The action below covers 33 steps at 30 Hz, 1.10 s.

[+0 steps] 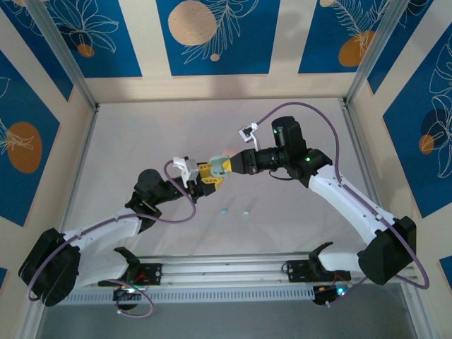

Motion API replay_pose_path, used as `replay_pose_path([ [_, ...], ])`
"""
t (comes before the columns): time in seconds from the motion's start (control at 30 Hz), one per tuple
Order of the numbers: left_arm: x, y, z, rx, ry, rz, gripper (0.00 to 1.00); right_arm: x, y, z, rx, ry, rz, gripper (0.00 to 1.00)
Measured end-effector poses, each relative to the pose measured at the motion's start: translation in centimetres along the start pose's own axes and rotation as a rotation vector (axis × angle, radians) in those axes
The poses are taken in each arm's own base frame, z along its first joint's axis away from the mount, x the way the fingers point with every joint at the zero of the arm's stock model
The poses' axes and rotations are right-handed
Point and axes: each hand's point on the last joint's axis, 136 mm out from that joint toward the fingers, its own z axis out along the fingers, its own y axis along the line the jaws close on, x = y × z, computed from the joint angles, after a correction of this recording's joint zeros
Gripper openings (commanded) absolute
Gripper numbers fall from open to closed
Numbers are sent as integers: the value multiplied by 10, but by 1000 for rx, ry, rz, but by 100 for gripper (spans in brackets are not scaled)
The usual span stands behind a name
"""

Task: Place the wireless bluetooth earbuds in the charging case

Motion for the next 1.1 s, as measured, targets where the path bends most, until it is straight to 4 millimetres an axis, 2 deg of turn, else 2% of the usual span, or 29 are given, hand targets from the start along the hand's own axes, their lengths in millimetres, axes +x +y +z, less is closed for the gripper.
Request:
replay_pose_path([
  [0.43,-1,0,0,0,-2,-10,30,-3,-1,-3,55,-3,-17,31],
  [0.57,-3,1,1,-1,-5,-9,30,-5,0,-3,62,-6,-25,37],
  [0.83,-3,2,0,-6,-4,-13,30,-6,3,-2,69,-2,-26,40],
  [1.1,-3,2,1,-6,-2,-13,30,-6,5,-4,83,-4,-22,47],
])
